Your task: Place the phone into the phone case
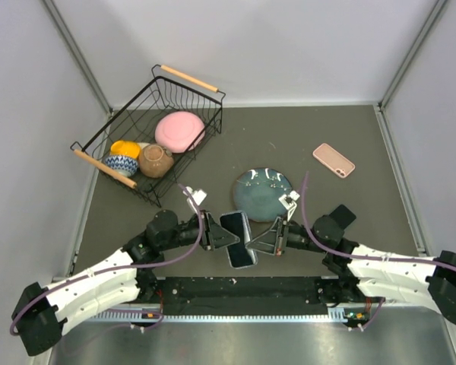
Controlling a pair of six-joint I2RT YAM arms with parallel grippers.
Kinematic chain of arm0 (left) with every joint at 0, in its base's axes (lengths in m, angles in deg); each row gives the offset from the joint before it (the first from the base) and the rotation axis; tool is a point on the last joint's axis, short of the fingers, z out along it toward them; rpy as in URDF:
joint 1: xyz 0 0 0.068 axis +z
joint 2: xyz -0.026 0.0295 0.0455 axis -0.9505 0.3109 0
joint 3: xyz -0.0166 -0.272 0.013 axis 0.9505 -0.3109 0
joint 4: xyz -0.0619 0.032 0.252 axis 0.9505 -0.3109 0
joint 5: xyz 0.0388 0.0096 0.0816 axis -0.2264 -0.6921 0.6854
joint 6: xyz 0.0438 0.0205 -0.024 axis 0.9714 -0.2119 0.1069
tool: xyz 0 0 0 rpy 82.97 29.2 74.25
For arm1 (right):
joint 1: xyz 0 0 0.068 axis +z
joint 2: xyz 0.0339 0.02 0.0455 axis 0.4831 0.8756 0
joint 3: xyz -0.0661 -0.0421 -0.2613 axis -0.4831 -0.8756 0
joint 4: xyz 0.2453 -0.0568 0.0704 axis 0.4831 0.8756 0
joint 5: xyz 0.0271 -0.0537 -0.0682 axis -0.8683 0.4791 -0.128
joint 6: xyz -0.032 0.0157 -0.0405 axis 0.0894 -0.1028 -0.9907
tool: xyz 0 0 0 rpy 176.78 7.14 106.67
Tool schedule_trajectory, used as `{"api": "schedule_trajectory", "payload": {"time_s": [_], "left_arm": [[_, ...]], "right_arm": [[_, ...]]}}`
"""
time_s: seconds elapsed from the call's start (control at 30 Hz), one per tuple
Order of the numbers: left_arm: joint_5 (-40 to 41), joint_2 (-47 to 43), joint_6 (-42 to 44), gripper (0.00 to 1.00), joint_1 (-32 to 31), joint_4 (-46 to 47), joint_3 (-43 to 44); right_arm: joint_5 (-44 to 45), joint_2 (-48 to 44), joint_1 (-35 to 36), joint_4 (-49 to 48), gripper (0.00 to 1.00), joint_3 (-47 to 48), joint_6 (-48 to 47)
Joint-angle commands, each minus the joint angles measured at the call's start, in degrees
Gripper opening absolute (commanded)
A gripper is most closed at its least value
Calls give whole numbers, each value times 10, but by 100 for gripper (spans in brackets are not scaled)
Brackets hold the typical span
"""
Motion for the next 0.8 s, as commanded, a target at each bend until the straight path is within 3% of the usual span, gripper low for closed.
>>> {"api": "schedule_trajectory", "payload": {"time_s": [0.0,0.13,0.27,0.47,0.77], "left_arm": [[-30,-11,0,31,-1,69,4],[-32,-34,0,15,-1,82,-12],[-50,-47,0,2,-1,102,-24],[-88,-59,8,0,-1,121,-33],[-122,-72,22,0,-1,121,-39]], "right_arm": [[8,-23,11,55,15,67,-46],[48,-80,10,160,32,96,-85],[52,-101,10,289,59,158,-169],[42,-100,-17,344,81,202,-199],[-12,-60,-24,299,84,223,-194]]}}
